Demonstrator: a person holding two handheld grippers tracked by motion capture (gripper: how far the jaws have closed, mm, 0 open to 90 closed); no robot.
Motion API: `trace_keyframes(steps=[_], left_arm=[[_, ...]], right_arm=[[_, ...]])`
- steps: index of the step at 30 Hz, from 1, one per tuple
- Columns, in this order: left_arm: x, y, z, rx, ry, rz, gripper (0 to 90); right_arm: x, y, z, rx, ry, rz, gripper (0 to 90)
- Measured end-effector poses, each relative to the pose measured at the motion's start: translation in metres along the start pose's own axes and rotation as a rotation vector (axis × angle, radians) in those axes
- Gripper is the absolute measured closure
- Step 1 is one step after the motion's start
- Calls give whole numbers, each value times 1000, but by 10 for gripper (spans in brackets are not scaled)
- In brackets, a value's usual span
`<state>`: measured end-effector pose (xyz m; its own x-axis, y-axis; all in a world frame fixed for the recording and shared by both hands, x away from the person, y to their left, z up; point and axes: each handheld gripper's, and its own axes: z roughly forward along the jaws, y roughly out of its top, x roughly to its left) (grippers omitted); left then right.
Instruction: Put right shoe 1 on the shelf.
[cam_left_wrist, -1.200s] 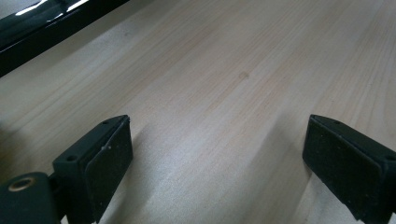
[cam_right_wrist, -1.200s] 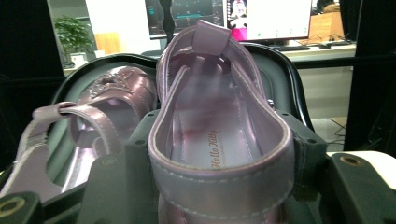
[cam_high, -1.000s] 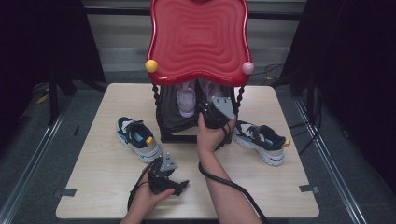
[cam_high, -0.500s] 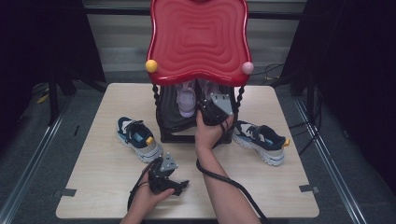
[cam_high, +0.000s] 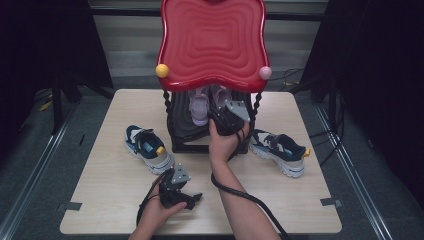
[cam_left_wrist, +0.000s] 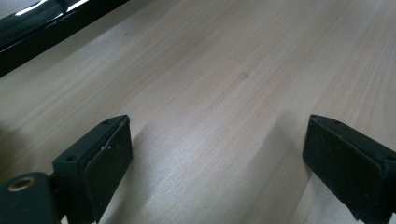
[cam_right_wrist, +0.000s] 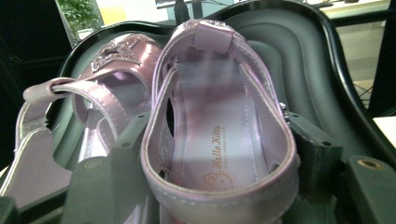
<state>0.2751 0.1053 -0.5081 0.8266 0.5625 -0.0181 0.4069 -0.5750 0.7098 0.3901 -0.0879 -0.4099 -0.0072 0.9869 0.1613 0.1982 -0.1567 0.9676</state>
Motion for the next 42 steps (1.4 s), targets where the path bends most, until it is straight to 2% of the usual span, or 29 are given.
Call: trace_keyframes(steps=[2,13,19,22,31,36,37,38,40,41,42], left_arm=[[0,0,0,0,0,0,80],[0,0,0,-1,-2,-3,80],[0,0,0,-1,-2,-3,80],[0,0,0,1,-2,-5,80],[0,0,0,1,-2,-4,80],[0,0,0,1,-2,-5,80],[0,0,0,1,-2,-5,80],[0,0,0,1,-2,-5,80],[0,0,0,1,-2,-5,80],[0,0,0,1,-2,-5,80],[0,0,0,1,-2,-5,80]], right_arm=[[-1,0,-1,6,18,20,307],[-5,-3,-4,15,74,30,262],[-5,0,-7,12,87,-18,249],[-7,0,-12,-8,107,-43,235],[-10,-4,-23,-21,155,-69,208],[-14,-7,-33,-18,203,-83,194],[-15,-10,-40,-22,234,-91,193],[-15,-10,-40,-22,234,-91,193],[-16,-14,-50,-24,286,-87,187],[-16,-14,-50,-24,286,-87,187],[-18,-16,-55,-14,309,-89,182]])
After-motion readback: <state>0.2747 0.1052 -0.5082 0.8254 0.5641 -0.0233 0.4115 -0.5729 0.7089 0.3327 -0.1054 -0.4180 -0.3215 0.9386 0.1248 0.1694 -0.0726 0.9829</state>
